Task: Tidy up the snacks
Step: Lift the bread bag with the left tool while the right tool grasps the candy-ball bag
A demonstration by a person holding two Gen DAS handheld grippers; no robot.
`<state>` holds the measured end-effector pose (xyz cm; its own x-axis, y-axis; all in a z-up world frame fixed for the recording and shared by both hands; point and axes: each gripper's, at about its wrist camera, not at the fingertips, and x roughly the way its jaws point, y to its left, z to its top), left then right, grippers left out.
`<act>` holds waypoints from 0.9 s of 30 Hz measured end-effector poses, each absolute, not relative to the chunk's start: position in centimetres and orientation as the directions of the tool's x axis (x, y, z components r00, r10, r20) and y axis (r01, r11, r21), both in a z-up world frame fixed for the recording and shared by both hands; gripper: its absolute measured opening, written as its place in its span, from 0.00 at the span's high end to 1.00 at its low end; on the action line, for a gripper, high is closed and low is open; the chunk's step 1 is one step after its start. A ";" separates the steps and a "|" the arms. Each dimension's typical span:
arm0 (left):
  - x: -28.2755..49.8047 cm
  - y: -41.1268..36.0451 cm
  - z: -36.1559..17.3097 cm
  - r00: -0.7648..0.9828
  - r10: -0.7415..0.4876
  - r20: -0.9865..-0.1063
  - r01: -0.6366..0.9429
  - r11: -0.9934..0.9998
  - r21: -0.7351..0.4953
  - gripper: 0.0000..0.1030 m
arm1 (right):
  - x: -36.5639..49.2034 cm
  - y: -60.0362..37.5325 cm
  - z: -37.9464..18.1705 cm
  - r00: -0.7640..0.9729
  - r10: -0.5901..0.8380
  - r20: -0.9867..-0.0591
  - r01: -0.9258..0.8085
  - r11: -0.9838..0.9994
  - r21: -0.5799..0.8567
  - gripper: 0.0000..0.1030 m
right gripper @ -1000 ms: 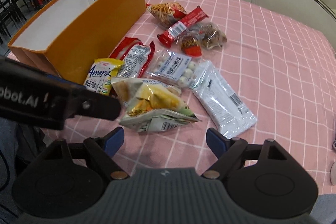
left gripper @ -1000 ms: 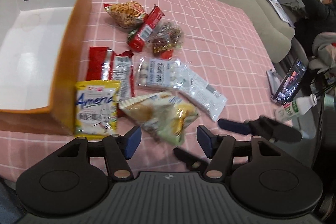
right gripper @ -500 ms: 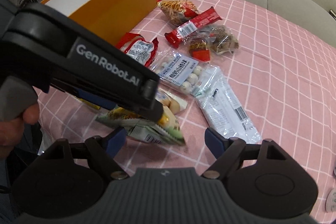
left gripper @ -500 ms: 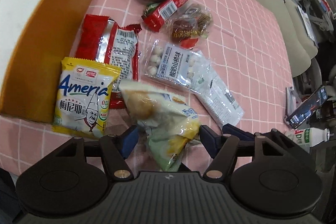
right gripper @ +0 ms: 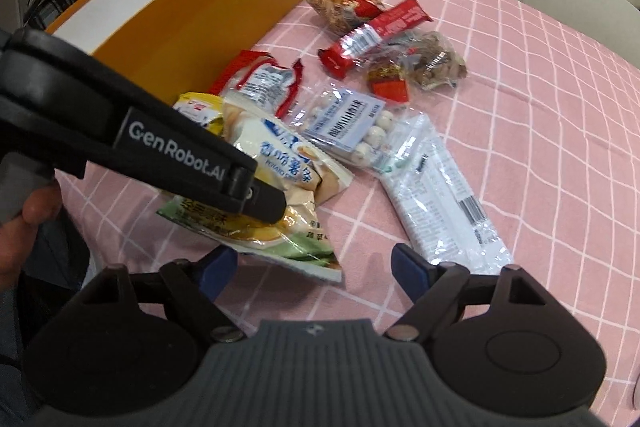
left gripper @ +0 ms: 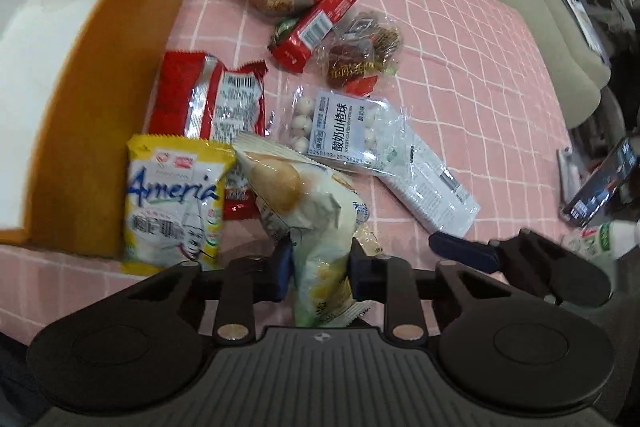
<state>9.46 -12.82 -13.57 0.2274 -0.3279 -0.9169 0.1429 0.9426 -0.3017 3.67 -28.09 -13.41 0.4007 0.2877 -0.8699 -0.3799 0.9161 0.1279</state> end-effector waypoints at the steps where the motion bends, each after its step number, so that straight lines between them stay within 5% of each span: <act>1: 9.3 -12.9 -13.1 0.241 -0.307 -0.921 0.165 0.948 -0.273 0.72 | 3.5 -27.9 -13.3 0.400 0.295 -0.868 -0.395 0.910 0.127 0.19; 16: 9.0 -11.0 -7.5 0.371 -0.215 -0.903 0.245 0.961 -0.129 0.73 | 8.0 -27.7 -12.9 0.496 0.256 -0.830 -0.619 0.774 -0.131 0.12; 27: 9.2 -10.4 -7.4 0.367 -0.208 -0.907 0.226 0.965 -0.130 0.73 | 13.0 -27.0 -16.4 0.415 0.257 -0.873 -0.662 0.743 -0.096 0.12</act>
